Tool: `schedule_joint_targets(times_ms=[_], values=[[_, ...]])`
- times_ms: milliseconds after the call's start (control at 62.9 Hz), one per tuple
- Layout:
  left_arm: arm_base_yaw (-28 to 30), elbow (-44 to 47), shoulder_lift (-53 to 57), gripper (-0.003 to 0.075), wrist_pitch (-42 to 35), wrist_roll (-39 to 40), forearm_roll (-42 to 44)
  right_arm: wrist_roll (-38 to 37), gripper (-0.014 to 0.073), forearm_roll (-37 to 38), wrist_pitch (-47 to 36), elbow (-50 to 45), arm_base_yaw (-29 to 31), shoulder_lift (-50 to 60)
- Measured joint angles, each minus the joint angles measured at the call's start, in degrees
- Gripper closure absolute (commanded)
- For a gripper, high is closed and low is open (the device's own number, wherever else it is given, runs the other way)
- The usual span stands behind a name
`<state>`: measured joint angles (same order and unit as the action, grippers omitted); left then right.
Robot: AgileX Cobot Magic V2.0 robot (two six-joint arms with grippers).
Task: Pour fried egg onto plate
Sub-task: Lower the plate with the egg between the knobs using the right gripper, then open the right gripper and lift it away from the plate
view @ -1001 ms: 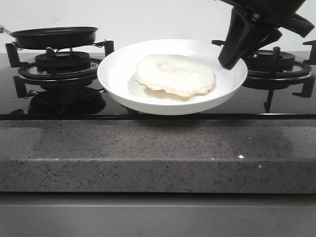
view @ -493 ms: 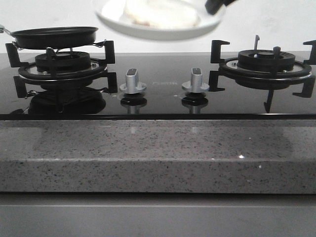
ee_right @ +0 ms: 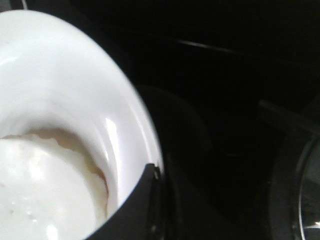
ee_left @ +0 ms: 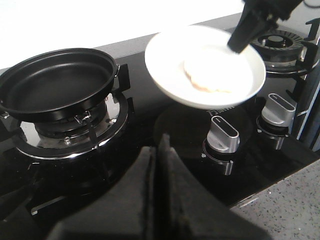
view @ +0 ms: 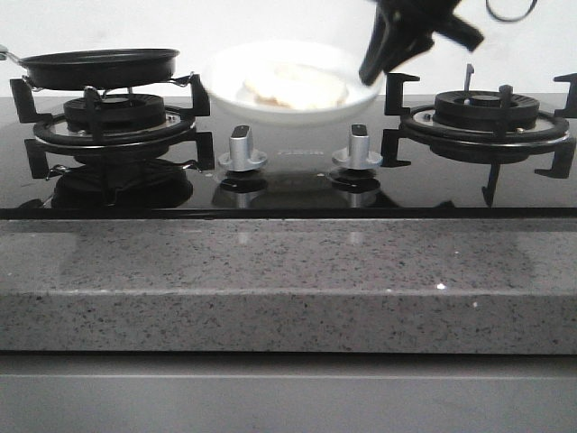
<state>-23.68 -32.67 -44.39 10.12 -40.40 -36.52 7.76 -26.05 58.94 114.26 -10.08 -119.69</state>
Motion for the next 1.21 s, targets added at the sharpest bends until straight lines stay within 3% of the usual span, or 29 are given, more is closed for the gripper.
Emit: schedule_joint_targets(times_ms=[207, 493, 668, 922, 1144, 1208], values=[[0.00, 0.00, 0.00, 0.0741, 0.00, 0.00, 0.00, -0.19, 0.0629, 2.74, 1.28, 0.13, 0.00, -1.86], [0.00, 0.00, 0.00, 0.0741, 0.00, 0.00, 0.00, -0.31, 0.0426, 2.95, 1.88, 0.37, 0.00, -1.86], [0.00, 0.00, 0.00, 0.0741, 0.00, 0.00, 0.00, -0.43, 0.0356, 2.98, 1.92, 0.87, 0.00, -1.86], [0.00, 0.04, 0.00, 0.0741, 0.00, 0.00, 0.00, -0.44, 0.0377, 2.98, 6.51, 5.73, 0.38, -1.86], [0.00, 0.04, 0.00, 0.0741, 0.00, 0.00, 0.00, -0.44, 0.0645, 2.98, 10.87, 9.19, 0.48, -1.66], [0.00, 0.04, 0.00, 0.0741, 0.00, 0.00, 0.00, -0.54, 0.0662, 2.98, 11.22, 9.41, 0.48, -1.66]])
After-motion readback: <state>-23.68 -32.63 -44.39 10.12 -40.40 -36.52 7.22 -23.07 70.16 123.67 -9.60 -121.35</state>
